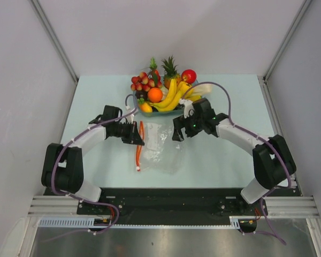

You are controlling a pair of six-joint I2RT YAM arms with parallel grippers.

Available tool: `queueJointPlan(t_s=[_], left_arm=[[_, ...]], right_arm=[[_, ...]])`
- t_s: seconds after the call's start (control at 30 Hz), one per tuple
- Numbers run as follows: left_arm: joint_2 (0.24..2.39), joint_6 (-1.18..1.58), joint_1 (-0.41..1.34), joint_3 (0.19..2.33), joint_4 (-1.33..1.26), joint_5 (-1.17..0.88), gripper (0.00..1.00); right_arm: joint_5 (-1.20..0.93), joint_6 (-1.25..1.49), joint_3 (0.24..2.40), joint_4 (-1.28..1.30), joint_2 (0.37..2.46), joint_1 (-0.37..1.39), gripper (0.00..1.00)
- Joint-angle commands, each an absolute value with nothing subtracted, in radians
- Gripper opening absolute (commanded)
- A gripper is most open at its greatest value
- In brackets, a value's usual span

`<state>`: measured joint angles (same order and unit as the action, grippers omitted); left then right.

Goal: Place the food in the zip-top bag and seal the zipper
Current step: Open the zipper of the food storage bag at the center of the board.

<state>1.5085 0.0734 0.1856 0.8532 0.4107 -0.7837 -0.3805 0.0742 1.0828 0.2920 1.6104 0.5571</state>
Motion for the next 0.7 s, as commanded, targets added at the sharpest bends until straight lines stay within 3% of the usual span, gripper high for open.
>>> queueJointPlan(t_s=[0.0,0.17,0.3,0.43,0.67], left_arm=[[1.388,-0.124,0.270,1.046,0.549,-0.750,0.00],[1.359,-0.564,0.443,1.322,0.872,-0.697,0.00],[1.403,-1.008,0.578,1.524,1.164,-0.582,0.00],[1.466,-1.256,0.721,1.695,1.435,-0.434,0.00],[1.419,-1.485,0.857,1.649,1.456,-0.247,0.00]], right_arm=[[-0.489,0.029,1.201,0.464,1.523,0.416,0.95],[-0.575,-0.043,1.340,0.627,1.471,0.206,0.98],[-0.632,-0.106,1.483,0.725,1.428,0.161,1.00],[-0.687,-0.101,1.586,0.801,1.404,0.173,1.00],[-0.710,-0.104,1.565,0.819,1.347,0.325,1.00]])
